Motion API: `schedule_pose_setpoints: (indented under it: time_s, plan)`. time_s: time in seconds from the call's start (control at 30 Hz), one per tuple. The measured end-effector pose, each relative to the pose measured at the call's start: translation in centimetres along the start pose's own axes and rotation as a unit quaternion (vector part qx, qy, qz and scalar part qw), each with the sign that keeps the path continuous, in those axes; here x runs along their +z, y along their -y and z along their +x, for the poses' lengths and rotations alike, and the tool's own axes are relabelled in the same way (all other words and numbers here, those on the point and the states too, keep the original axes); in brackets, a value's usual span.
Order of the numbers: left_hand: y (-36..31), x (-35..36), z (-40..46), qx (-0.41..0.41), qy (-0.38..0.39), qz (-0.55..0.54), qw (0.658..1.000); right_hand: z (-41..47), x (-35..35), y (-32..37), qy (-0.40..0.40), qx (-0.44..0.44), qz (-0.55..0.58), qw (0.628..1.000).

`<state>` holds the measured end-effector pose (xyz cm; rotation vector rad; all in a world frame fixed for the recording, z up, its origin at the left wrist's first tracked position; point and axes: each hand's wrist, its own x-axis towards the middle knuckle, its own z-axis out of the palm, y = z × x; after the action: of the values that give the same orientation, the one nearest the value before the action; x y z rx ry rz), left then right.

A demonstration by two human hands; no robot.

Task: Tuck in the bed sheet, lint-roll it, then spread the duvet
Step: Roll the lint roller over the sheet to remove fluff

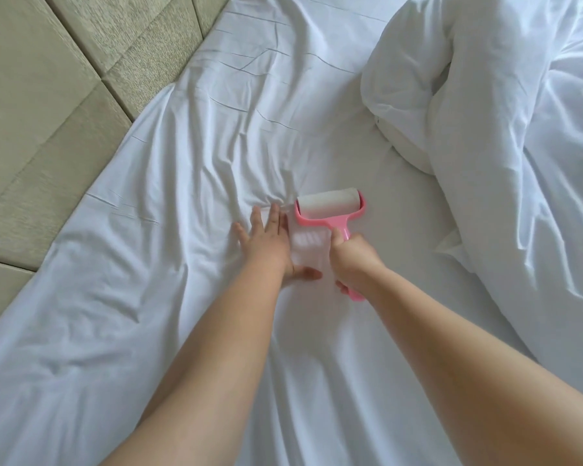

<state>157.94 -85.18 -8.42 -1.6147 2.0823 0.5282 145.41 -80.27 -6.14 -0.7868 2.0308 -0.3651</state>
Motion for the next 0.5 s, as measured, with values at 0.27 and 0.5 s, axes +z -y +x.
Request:
schedule_pose_setpoints:
  time_s: [0.27,0.5]
  plan:
    - [-0.6,-1.5,4.4,-0.024,-0.001,0.010,1.000,3.7,0.6,2.1,-0.009,-0.017,0.014,1.000]
    - [0.0,-2.9,7.2,-0.010,-0.011,0.011,1.000,6.2,0.7,4.1,-0.017,-0.031,0.011,0.999]
